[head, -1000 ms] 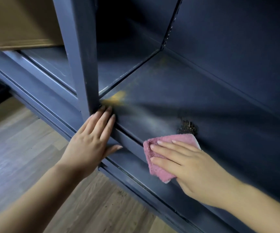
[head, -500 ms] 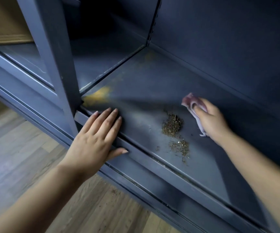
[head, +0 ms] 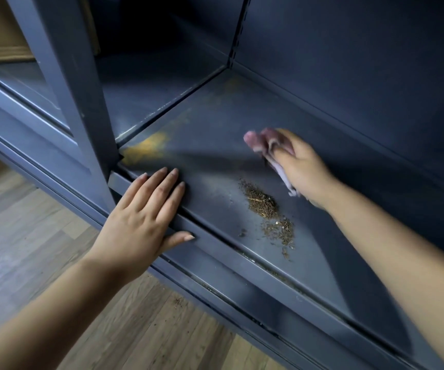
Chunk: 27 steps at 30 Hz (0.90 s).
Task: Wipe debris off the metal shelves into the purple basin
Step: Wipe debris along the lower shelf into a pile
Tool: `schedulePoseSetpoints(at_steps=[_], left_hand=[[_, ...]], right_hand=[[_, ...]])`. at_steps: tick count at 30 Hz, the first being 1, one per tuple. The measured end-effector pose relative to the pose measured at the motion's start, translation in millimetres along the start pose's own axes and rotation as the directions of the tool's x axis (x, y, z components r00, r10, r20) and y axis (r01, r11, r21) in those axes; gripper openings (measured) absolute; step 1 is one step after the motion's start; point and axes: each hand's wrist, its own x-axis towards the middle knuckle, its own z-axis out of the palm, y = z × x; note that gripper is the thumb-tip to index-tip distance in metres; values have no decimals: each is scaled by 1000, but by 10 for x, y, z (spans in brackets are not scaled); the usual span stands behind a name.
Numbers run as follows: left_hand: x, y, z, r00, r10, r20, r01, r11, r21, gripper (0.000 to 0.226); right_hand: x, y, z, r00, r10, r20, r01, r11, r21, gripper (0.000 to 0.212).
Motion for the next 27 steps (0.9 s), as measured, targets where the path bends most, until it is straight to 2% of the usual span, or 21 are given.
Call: schedulePoseSetpoints(at_steps=[6, 8, 10, 12, 13, 15, 17, 20, 22, 24, 27], left_hand=[[2, 7, -26, 1000, -9, 21, 9, 1000, 0, 73], [4, 8, -27, 1000, -11, 20, 12, 1000, -4, 75], [0, 11, -26, 1000, -14, 19, 14, 1000, 0, 75], [1, 14, -33, 1000, -15, 28, 15, 1000, 0, 75], [3, 14, -37, 999, -16, 36, 16, 1000, -2, 75], [1, 13, -48, 999, -19, 49, 19, 1000, -1, 77], [0, 14, -53, 999, -19, 50, 19, 1000, 1, 77], [-1, 15, -49, 999, -15, 40, 15, 1000, -2, 75], [-1, 17, -40, 1000, -11, 26, 12, 1000, -6, 74], [2, 17, -33, 1000, -11, 18, 11, 1000, 0, 74], [2, 17, -25, 1000, -6, 12, 6, 1000, 7, 71]], right_hand=[[143, 35, 219, 996, 48, 77, -33, 983, -178, 15], [-67, 38, 225, 984, 78, 162, -64, 994, -88, 16], [-283, 63, 230, 965, 96, 245, -71, 992, -109, 18], [-415, 118, 215, 958, 100, 268, -72, 991, -112, 37], [-437, 135, 195, 953, 100, 285, -74, 992, -101, 38], [-448, 117, 178, 948, 103, 303, -96, 995, -37, 25], [-484, 76, 144, 965, 104, 239, -112, 993, 21, 22], [-619, 137, -85, 991, 131, -31, -127, 987, 97, 22], [-811, 191, -229, 955, 204, -215, -192, 978, 78, 21], [-1035, 271, -270, 889, 281, -362, -281, 958, 55, 23], [-1184, 295, -64, 863, 290, -413, -334, 942, -36, 19]])
